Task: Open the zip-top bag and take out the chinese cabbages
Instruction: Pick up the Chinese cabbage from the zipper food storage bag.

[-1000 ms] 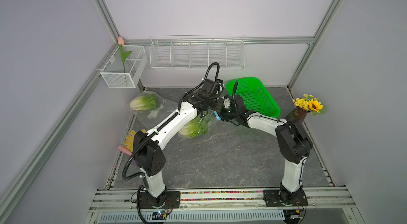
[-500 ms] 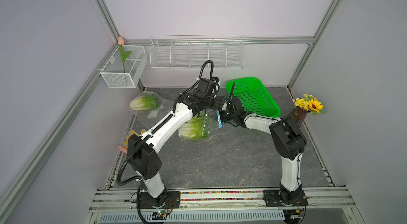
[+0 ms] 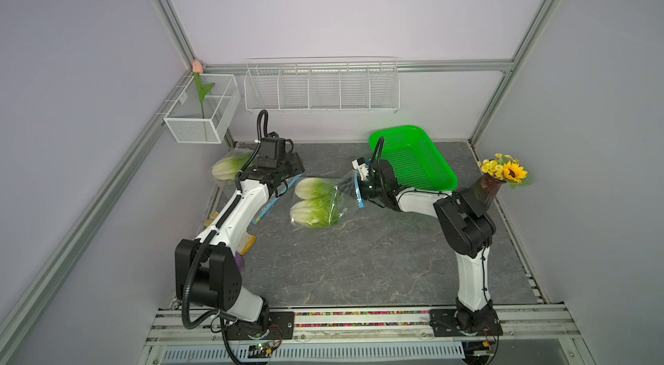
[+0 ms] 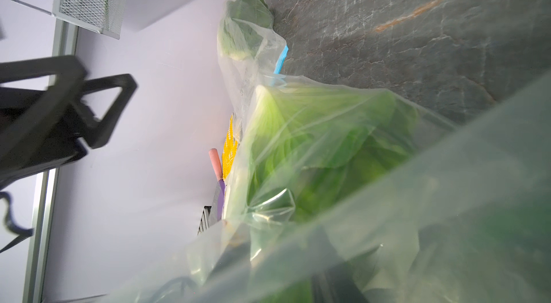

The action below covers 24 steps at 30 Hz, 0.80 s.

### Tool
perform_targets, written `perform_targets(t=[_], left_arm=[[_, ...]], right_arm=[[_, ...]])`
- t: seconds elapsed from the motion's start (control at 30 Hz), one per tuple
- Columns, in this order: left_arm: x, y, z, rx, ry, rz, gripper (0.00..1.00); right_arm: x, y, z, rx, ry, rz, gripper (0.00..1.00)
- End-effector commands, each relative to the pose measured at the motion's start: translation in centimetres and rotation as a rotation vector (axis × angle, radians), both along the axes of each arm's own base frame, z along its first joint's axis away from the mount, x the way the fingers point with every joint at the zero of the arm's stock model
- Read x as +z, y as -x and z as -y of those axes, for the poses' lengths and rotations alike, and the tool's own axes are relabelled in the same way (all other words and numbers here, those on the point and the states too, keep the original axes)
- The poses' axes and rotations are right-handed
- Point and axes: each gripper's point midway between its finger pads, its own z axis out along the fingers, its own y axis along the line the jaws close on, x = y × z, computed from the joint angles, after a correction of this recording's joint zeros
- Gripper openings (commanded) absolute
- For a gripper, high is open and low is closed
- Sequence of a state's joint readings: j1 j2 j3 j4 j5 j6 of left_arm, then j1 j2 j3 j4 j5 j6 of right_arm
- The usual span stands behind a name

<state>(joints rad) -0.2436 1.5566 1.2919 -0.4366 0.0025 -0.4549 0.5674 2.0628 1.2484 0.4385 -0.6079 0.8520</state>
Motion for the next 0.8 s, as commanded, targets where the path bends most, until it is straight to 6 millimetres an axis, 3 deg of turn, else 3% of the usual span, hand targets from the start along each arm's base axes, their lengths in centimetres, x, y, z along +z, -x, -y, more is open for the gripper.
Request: perform_targets(t=[0.0,0.2,0.37,0.6,0.77], left_arm=[[-3.3,-0.5,-0.2,0.048,0.015,-0.099,0.60],[-8.4,-1.8,0.3,0.038,-0.021,-0.218,0.50],[-11.4,-1.9,0.7,0.019,-0.037,-0.294,0.41],[-13.3,-1.5,1.4,-0.002,-0.041,-0.337,0.30],[-13.8,-1.3,1.9,-0.016,-0.042,-0.349,0.28]], right_arm=[[-1.5,1.1,-0.1,0.019,0.016,-0.010,0.33],[-3.9,2.0,0.3,0.016,0.089,-0.035,0.25],[-3.0,1.7,-0.1,0.020,0.060,-0.004,0.28],[-1.4,2.2,-1.3,0.070,0.004,0.059,0.39],[-2.2,2.0,-2.1,0.082,0.026,0.044,0.43]])
